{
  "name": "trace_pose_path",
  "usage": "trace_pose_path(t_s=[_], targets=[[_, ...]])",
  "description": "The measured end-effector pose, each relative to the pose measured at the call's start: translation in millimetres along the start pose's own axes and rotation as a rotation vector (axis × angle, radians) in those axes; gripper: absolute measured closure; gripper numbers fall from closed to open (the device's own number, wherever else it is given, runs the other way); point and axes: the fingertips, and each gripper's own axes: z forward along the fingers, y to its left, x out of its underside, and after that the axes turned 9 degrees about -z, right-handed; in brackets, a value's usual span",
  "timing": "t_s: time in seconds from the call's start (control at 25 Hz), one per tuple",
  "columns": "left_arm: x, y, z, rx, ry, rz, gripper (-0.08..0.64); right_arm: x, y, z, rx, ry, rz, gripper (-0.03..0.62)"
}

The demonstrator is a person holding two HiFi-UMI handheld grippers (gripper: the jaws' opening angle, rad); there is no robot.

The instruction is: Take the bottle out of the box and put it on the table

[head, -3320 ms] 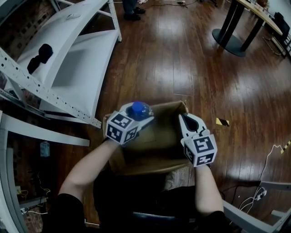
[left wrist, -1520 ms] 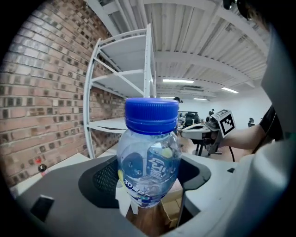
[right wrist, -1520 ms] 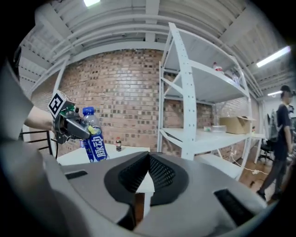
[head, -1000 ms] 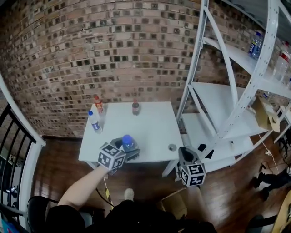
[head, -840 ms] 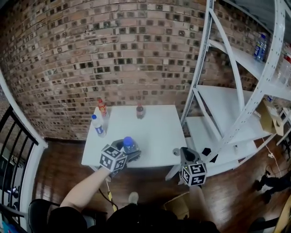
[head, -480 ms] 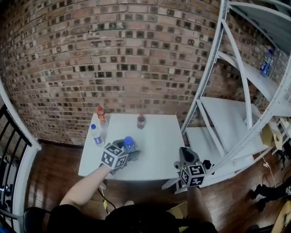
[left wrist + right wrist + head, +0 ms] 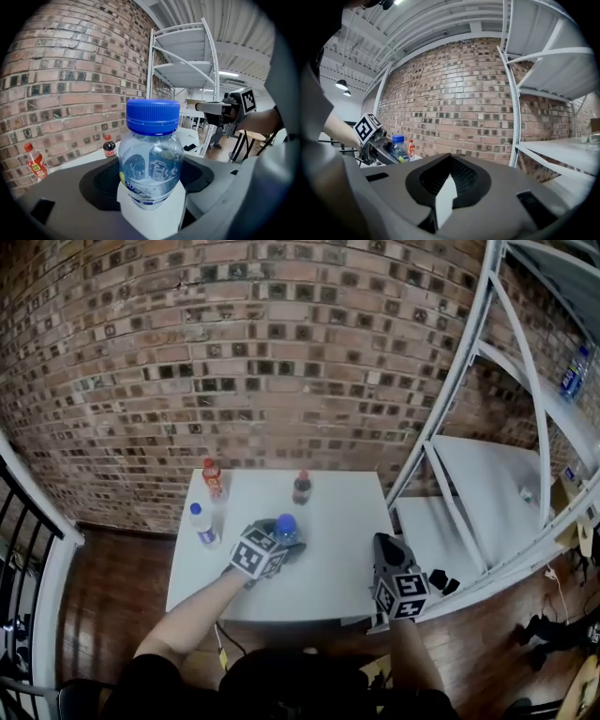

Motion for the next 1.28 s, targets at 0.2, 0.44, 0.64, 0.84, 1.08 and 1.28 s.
trace_pose_path(t_s=[0.2, 0.44, 0.64, 0.84, 1.08, 1.28], targets=[[33, 23, 35, -0.048, 0.042, -0.030, 0.198, 34, -14, 18, -0.021, 0.057, 0.020, 0.588], [49, 47, 66, -0.110, 0.041, -0.076, 0.198, 60, -29, 46, -0.038, 0.109, 0.071, 0.588], [76, 49, 85, -0.116, 0.102, -0.045, 0.198, 85, -26, 59, -0.036, 0.157, 0.115, 0.588], [72, 48, 90, -0.138, 0.045, -0.040, 0.199, 94, -26, 65, -0.055, 0.177, 0.119, 0.588], [79, 47, 91, -0.142, 0.076, -0.070, 0.192, 110, -25, 60, -0.060, 0.235, 0.108, 0.588], [73, 54, 82, -0.144, 0.069, -0.157, 0.100, 104, -28, 57, -0.056, 0.236, 0.094, 0.588]])
